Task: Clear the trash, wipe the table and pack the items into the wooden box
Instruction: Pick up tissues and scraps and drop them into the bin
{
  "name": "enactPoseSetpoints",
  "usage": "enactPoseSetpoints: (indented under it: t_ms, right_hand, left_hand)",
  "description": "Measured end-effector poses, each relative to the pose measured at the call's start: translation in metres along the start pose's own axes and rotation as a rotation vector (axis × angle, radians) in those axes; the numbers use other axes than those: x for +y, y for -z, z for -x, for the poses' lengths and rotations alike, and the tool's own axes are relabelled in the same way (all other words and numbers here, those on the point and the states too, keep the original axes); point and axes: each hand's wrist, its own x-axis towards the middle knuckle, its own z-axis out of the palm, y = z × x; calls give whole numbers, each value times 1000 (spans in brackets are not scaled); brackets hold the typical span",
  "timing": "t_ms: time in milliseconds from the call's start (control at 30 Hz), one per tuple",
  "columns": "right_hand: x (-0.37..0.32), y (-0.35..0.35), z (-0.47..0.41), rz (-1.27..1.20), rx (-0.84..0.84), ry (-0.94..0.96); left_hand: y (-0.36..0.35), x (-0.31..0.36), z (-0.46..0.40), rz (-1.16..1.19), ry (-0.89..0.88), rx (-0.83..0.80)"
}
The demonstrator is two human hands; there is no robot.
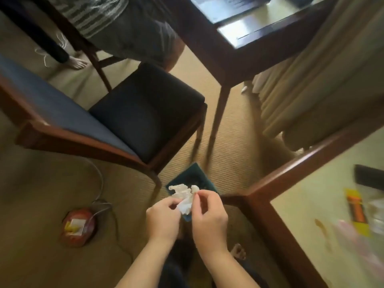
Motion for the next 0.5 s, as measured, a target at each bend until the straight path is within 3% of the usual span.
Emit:
enactPoseSetpoints:
  t_ms: [167,300,333,400,500]
  right_hand:
    - [133,-75,-74,112,20,-330]
    - [206,-109,-124,351,-523,-475]
    - [212,-113,-128,384,-587,-485]
    - [212,-108,-129,389,-579,-491]
    - [174,-74,-109,307,-444,-520]
  left_hand:
    - [-61,-73,-109,-210,-6,-70]
    - [-121,-120,-173,-344,13,-322]
    - [-131,-128,-180,-382,13,-383]
    - [-138,-137,-180,-403,15,-420]
    - [-117,-127,-151,-291,23,-324]
